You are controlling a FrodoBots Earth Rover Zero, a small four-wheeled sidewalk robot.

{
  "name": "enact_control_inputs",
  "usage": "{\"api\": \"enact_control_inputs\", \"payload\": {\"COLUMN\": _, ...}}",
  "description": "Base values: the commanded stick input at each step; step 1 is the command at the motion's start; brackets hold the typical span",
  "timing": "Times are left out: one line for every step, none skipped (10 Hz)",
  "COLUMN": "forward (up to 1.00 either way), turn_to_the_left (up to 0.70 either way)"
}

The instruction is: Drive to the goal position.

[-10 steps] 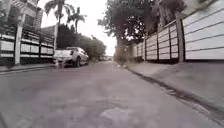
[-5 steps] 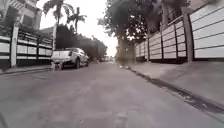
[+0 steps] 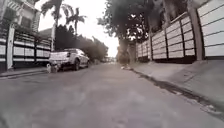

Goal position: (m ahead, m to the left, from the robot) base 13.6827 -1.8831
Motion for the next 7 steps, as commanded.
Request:
{"api": "enact_control_inputs", "payload": {"forward": 1.0, "turn_to_the_left": 0.0}}
{"api": "enact_control_inputs", "payload": {"forward": 1.0, "turn_to_the_left": -0.2}}
{"api": "enact_control_inputs", "payload": {"forward": 1.0, "turn_to_the_left": -0.4}}
{"api": "enact_control_inputs", "payload": {"forward": 1.0, "turn_to_the_left": -0.21}}
{"api": "enact_control_inputs", "payload": {"forward": 1.0, "turn_to_the_left": -0.02}}
{"api": "enact_control_inputs", "payload": {"forward": 1.0, "turn_to_the_left": 0.0}}
{"api": "enact_control_inputs", "payload": {"forward": 1.0, "turn_to_the_left": 0.0}}
